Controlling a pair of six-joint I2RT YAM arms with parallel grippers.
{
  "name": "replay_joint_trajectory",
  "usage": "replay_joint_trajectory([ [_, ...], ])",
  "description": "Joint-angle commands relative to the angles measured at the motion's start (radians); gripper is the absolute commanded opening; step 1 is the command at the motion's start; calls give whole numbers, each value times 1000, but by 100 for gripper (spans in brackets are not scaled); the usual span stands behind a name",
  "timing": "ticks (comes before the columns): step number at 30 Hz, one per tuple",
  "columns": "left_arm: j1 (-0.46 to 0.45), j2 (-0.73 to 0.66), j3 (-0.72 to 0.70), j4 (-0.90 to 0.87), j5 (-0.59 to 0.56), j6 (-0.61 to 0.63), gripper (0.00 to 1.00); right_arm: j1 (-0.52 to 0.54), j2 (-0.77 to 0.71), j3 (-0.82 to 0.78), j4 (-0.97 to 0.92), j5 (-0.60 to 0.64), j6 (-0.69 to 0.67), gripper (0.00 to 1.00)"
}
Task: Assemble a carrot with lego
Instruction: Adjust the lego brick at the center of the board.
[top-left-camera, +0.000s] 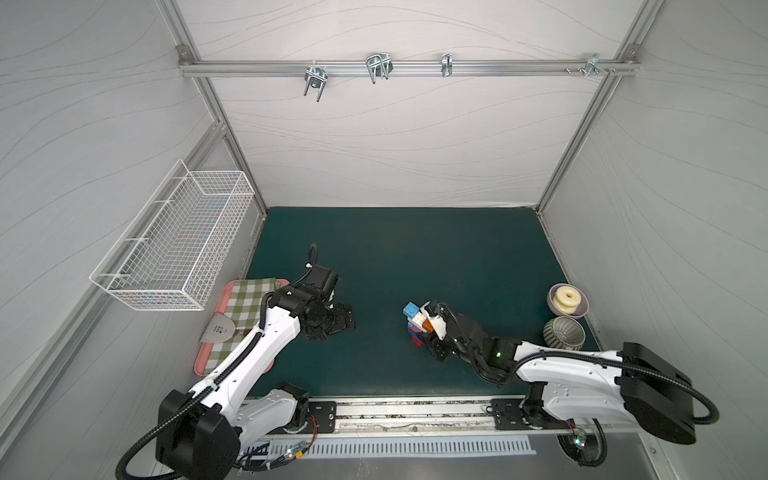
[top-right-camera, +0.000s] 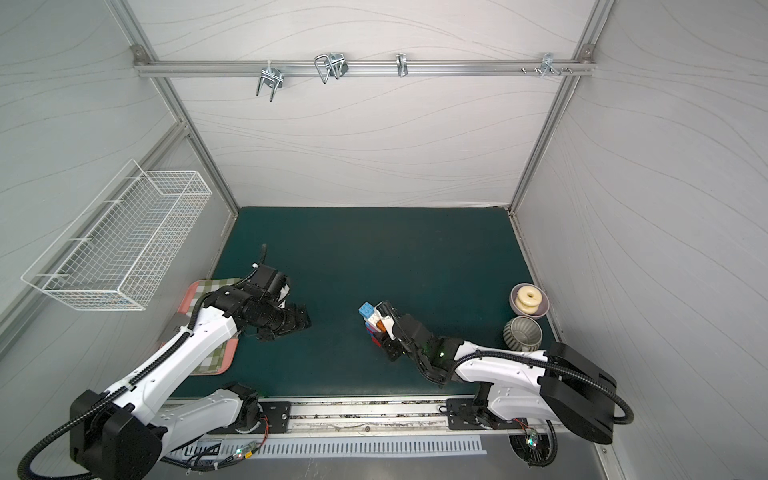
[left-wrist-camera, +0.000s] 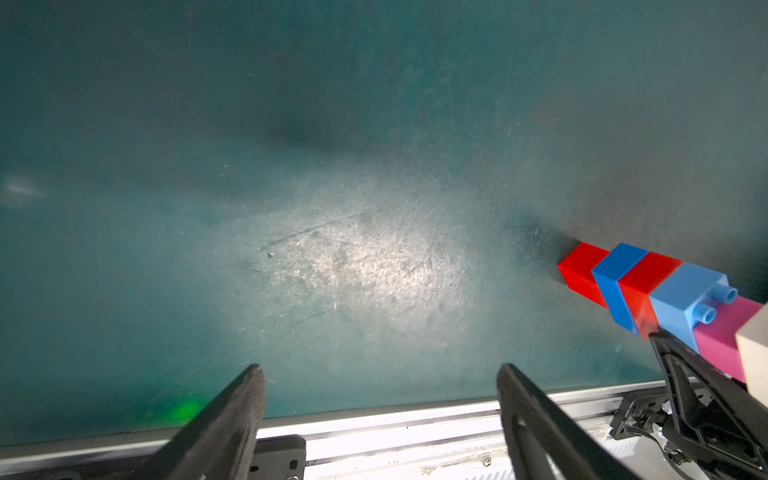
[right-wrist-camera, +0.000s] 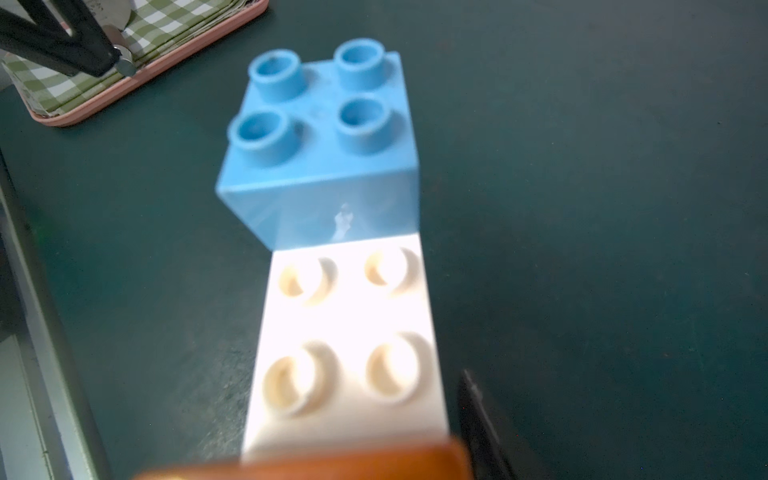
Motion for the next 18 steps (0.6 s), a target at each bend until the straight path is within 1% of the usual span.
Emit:
replay_joint_trajectory([
  [1, 5, -2, 30, -2, -9, 15, 88, -10, -5, 20, 9, -24, -16, 43],
  [8, 5, -4, 30, 0, -10, 16, 88, -15, -4, 33, -2, -50, -33, 30],
  [11, 5, -6, 31, -2, -11, 15, 88, -16, -4, 39, -8, -57, -38, 27],
  [15, 5, -7, 30, -2, -12, 15, 88, -24, -9, 55, -24, -81, -48, 25],
  [18, 5, -6, 32, -2, -13, 15, 88, -49, -23, 83, -67, -132, -48, 24],
])
